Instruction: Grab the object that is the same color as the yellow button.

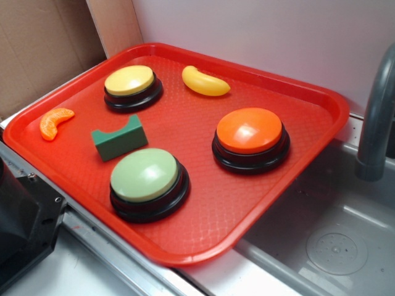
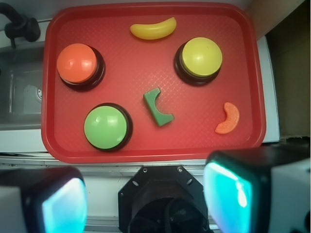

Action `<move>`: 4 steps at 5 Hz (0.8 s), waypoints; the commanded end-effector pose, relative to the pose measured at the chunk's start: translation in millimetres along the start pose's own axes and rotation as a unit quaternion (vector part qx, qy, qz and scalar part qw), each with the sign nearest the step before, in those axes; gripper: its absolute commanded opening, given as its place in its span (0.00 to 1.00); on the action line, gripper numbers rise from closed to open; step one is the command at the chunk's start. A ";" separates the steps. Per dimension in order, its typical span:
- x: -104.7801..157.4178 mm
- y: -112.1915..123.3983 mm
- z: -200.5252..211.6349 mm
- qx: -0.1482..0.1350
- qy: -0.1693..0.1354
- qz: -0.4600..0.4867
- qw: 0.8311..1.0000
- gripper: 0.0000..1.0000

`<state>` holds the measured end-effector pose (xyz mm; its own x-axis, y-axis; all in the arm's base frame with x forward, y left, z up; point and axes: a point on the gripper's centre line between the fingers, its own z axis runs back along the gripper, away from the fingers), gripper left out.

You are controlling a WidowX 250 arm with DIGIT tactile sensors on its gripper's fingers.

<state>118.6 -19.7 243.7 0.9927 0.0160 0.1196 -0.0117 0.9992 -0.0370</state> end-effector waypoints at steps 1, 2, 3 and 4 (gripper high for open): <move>0.0 0.0 0.0 0.000 0.000 0.000 1.000 1.00; 17.3 -13.3 0.9 -0.008 -0.028 0.060 0.998 1.00; 46.6 -26.3 -4.6 0.002 -0.071 0.129 0.989 1.00; 74.7 -30.6 -20.7 0.056 -0.127 0.215 0.967 1.00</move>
<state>191.4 -50.7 223.0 0.8416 0.4300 0.3269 -0.4525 0.8917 -0.0079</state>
